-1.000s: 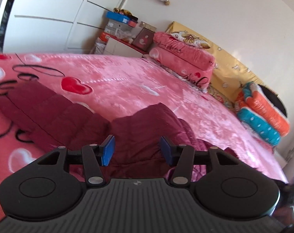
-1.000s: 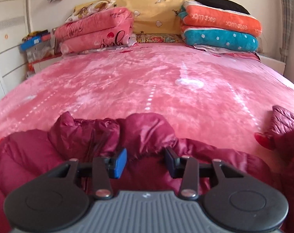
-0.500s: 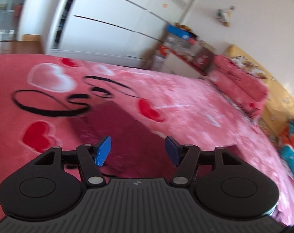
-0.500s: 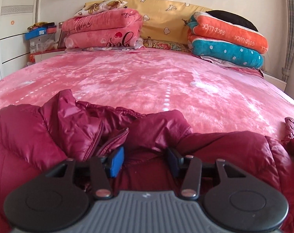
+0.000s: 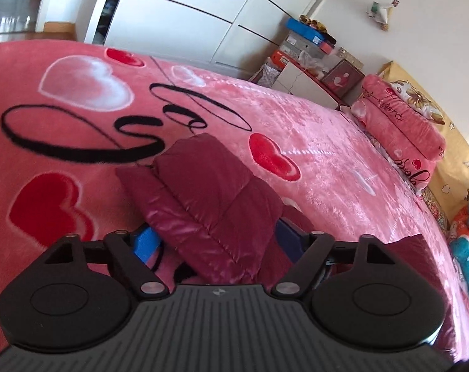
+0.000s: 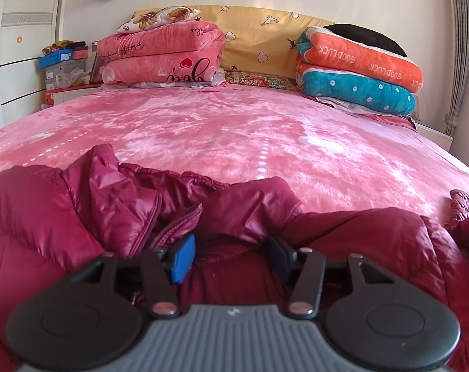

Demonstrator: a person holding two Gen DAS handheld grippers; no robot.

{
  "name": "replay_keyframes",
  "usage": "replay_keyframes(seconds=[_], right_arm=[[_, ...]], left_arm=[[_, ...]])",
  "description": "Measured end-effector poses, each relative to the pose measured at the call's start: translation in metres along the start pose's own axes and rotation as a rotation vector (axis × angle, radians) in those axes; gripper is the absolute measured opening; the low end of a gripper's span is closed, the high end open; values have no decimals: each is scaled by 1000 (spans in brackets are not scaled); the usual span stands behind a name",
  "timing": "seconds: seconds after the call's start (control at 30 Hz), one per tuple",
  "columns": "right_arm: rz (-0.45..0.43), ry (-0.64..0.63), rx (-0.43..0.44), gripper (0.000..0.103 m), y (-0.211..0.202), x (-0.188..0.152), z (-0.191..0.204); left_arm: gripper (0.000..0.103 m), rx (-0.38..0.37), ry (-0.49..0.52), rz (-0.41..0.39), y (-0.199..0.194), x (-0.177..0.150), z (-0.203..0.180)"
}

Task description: Fold large clothes

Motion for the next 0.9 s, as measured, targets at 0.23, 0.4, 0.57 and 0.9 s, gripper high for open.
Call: replay_keyframes(seconds=[0.23,0.4,0.57,0.9], right_arm=[[20,21,-1,64,0,3,-4],[55,81,12,80,-8,8,-15],[20,150,-7,97,-34,14,-27],[28,216,154,97,-52,32,-2]], left_arm=[[13,-18,17,-12,-3,0,-1],[6,62,72,-203,-24,27,-3],[7,157,58,-342,-47,53,11],[8,215,23,-271,-41,51,22]])
Point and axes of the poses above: each gripper's, at about its wrist camera, not at the fingertips, and y roughly the way its jaws point, z to its left, x to its top, the point moved 3 cm from there along y, roughly the way its jaws point, and after that the axes turned 13 degrees about -y, right-handed, at the moved point
